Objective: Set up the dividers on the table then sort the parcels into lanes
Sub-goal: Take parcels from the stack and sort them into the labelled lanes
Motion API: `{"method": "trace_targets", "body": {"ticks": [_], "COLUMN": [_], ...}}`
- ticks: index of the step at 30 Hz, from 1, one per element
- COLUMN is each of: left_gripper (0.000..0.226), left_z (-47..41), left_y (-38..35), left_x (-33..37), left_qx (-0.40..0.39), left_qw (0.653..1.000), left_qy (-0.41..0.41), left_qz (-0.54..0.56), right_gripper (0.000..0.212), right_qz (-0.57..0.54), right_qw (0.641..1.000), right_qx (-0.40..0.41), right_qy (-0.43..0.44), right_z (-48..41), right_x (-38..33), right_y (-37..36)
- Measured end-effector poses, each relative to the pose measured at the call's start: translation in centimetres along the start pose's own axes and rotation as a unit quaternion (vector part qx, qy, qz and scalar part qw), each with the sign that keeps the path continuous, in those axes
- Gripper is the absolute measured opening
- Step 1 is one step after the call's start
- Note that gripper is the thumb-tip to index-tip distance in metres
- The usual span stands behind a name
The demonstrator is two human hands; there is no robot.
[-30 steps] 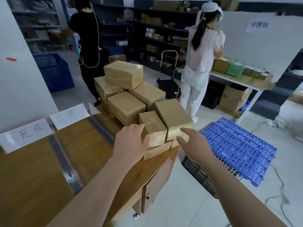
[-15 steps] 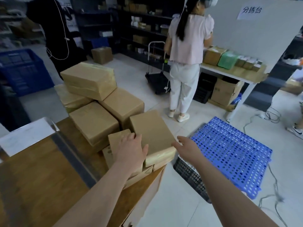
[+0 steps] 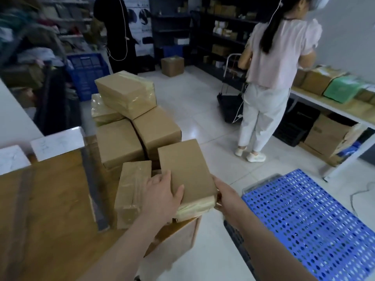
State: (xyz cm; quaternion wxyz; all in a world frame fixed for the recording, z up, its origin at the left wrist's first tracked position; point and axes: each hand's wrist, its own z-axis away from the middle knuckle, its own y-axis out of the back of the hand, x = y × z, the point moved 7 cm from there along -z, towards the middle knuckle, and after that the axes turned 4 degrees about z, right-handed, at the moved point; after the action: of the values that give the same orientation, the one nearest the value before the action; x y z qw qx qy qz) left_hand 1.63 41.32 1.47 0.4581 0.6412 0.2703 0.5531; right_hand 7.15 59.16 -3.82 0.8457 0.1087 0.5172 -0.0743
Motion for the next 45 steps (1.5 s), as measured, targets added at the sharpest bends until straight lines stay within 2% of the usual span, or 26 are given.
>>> {"method": "trace_targets", "body": {"ticks": [4, 8, 10, 12, 14, 17, 20, 22, 23, 26, 28, 30, 33, 36, 38, 42, 45], "left_gripper": [0.088, 0.121, 0.13, 0.129, 0.122, 0.092, 0.084, 0.08, 0.077, 0.074, 0.074, 0.078, 0.08, 0.07, 0.058, 0.066, 0.058], "left_z": [1.6, 2.3, 2.2, 2.2, 2.5, 3.1, 3.0, 3.4, 3.6, 4.0, 4.1, 4.1, 3.9, 3.6, 3.6, 3.7, 4.2], "left_y": [-0.9, -1.6, -1.7, -1.9, -2.3, -2.8, -3.9, -3.7, -3.7, -3.9, -3.9, -3.5, -2.8, -2.2, -2.0, -1.4, -0.6], "left_x": [1.5, 3.5, 4.3, 5.0, 5.7, 6.8, 6.5, 6.4, 6.3, 5.5, 5.0, 4.5, 3.0, 1.6, 1.4, 1.3, 1.0], "left_qx": [0.0, -0.024, -0.028, -0.038, -0.058, -0.081, -0.077, -0.056, -0.043, -0.011, 0.001, 0.012, 0.043, 0.067, 0.075, 0.086, 0.102], "left_qw": [0.985, 0.939, 0.919, 0.889, 0.839, 0.768, 0.7, 0.67, 0.665, 0.66, 0.668, 0.68, 0.695, 0.73, 0.756, 0.79, 0.806], "left_qy": [0.067, 0.136, 0.154, 0.163, 0.164, 0.146, 0.143, 0.131, 0.13, 0.129, 0.128, 0.119, 0.123, 0.123, 0.12, 0.101, 0.112], "left_qz": [0.157, 0.316, 0.363, 0.427, 0.515, 0.618, 0.696, 0.728, 0.734, 0.74, 0.733, 0.724, 0.707, 0.669, 0.639, 0.598, 0.572], "right_gripper": [0.027, 0.078, 0.082, 0.054, 0.032, 0.034, 0.028, 0.027, 0.036, 0.079, 0.09, 0.084, 0.059, 0.043, 0.038, 0.036, 0.036], "right_qz": [-0.062, -0.089, -0.107, -0.132, -0.139, -0.123, -0.091, -0.069, -0.054, -0.003, 0.019, 0.025, -0.011, -0.046, -0.06, -0.065, -0.069], "right_qw": [0.996, 0.99, 0.987, 0.98, 0.976, 0.979, 0.98, 0.982, 0.984, 0.991, 0.991, 0.991, 0.989, 0.986, 0.984, 0.982, 0.982], "right_qx": [-0.036, -0.04, -0.045, -0.067, -0.084, -0.1, -0.104, -0.104, -0.098, -0.097, -0.106, -0.098, -0.083, -0.074, -0.071, -0.073, -0.065], "right_qy": [0.052, 0.104, 0.113, 0.133, 0.142, 0.131, 0.143, 0.144, 0.139, 0.092, 0.076, 0.09, 0.12, 0.141, 0.149, 0.159, 0.162], "right_z": [0.2, 0.7, 0.8, 1.1, 1.6, 1.7, 1.5, 1.7, 1.8, 2.0, 2.1, 2.2, 2.3, 2.3, 2.3, 2.4, 2.3], "right_x": [-0.8, -2.8, -3.6, -4.6, -5.1, -4.8, -4.4, -4.6, -4.7, -4.7, -5.0, -5.6, -6.4, -7.0, -7.2, -7.6, -7.9], "right_y": [2.2, 3.7, 4.4, 5.0, 5.2, 5.0, 4.9, 4.8, 4.8, 4.7, 4.5, 4.6, 5.1, 5.5, 5.6, 5.3, 4.6]}}
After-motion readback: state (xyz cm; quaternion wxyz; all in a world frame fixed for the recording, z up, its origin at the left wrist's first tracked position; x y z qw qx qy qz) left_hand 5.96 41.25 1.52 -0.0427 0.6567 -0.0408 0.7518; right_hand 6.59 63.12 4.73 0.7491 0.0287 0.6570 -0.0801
